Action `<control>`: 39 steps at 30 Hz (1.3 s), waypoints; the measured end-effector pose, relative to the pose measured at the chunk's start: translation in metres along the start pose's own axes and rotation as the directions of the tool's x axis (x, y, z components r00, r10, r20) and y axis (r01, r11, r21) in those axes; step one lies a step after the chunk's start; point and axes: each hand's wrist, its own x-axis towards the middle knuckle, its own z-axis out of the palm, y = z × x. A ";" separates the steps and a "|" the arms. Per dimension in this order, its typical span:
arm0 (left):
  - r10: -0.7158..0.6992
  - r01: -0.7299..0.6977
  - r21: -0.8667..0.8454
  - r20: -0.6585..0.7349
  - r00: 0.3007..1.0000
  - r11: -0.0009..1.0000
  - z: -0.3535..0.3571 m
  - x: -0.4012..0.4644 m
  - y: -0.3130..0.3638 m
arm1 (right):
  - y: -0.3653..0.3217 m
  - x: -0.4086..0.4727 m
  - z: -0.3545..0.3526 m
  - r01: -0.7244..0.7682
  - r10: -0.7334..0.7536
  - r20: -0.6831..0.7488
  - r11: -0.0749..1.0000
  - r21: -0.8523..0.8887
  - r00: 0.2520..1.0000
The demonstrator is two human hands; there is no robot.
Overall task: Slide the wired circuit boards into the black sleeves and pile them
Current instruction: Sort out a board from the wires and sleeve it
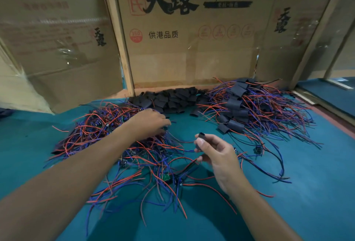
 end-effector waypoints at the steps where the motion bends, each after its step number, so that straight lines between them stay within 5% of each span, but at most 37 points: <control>1: -0.002 0.002 -0.002 -0.029 1.000 1.000 -0.002 -0.001 -0.001 | -0.001 0.001 -0.003 -0.005 0.005 -0.010 1.000 0.016 1.000; 9: -0.052 0.052 -0.016 -0.037 0.998 0.999 -0.045 -0.009 -0.003 | -0.010 0.008 -0.021 -0.033 0.046 -0.120 0.994 0.108 0.992; 14: -0.303 0.182 -0.365 -0.309 0.902 0.913 -0.081 -0.030 0.007 | -0.015 0.007 -0.023 -0.008 0.021 -0.103 0.992 0.122 0.994; 17: -0.613 0.141 -0.751 -0.399 0.682 0.645 -0.087 -0.057 0.026 | -0.015 0.008 -0.025 -0.009 0.027 -0.117 0.988 0.154 0.993; 20: -0.852 -0.013 -0.977 -0.193 0.488 0.214 -0.070 -0.076 0.056 | -0.015 0.008 -0.024 -0.021 0.038 -0.116 0.989 0.149 0.993; 22: -0.870 -0.295 -0.926 0.067 0.489 -0.237 -0.058 -0.076 0.077 | -0.013 0.008 -0.023 -0.023 0.038 -0.112 0.991 0.134 0.993; 24: -0.800 -0.452 -0.715 0.251 0.545 -0.533 -0.048 -0.072 0.094 | -0.011 0.008 -0.023 -0.021 0.035 -0.105 0.991 0.130 0.994; 33: -0.713 -0.462 -0.589 0.311 0.628 -0.663 -0.028 -0.071 0.114 | -0.005 0.012 -0.026 -0.015 0.017 -0.042 0.999 0.052 0.999; 39: -0.667 -0.451 -0.509 0.410 0.622 -0.733 -0.029 -0.074 0.117 | -0.001 0.011 -0.027 -0.041 0.041 -0.015 0.999 0.005 0.999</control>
